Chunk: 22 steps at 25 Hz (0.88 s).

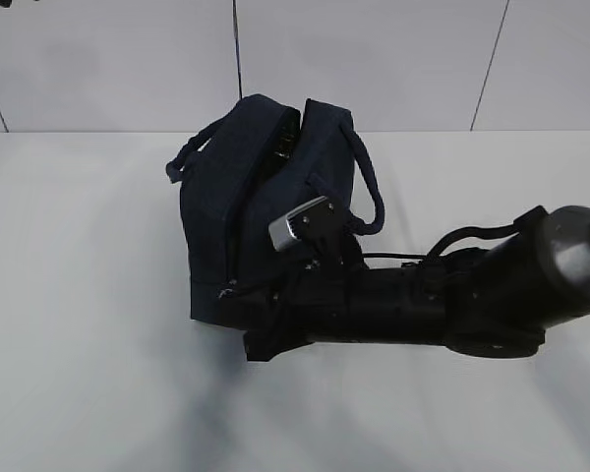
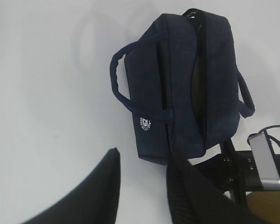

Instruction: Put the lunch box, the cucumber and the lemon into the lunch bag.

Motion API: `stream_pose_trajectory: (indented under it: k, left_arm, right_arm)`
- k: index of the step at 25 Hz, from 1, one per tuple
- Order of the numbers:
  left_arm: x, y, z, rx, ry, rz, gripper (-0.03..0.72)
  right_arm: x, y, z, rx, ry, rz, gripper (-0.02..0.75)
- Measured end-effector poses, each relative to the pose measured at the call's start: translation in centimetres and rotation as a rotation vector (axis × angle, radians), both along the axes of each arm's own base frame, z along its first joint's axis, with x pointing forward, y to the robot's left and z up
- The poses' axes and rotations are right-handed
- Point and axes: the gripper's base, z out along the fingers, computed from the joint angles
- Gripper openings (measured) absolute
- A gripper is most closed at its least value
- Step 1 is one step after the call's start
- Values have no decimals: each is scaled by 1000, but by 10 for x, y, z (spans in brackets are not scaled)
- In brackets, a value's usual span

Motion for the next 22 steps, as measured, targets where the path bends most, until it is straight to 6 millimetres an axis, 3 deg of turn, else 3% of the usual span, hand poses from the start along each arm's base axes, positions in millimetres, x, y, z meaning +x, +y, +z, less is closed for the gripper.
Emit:
stream_pose_trajectory:
  k: [9,22]
  left_arm:
    - [0,0,0,1,0,0,242]
    - [0,0,0,2,1,0,241]
  right_arm:
    - [1,-13,27,-162,-33,-72,0]
    - [-3,-18,59,-162,-101,-93,0]
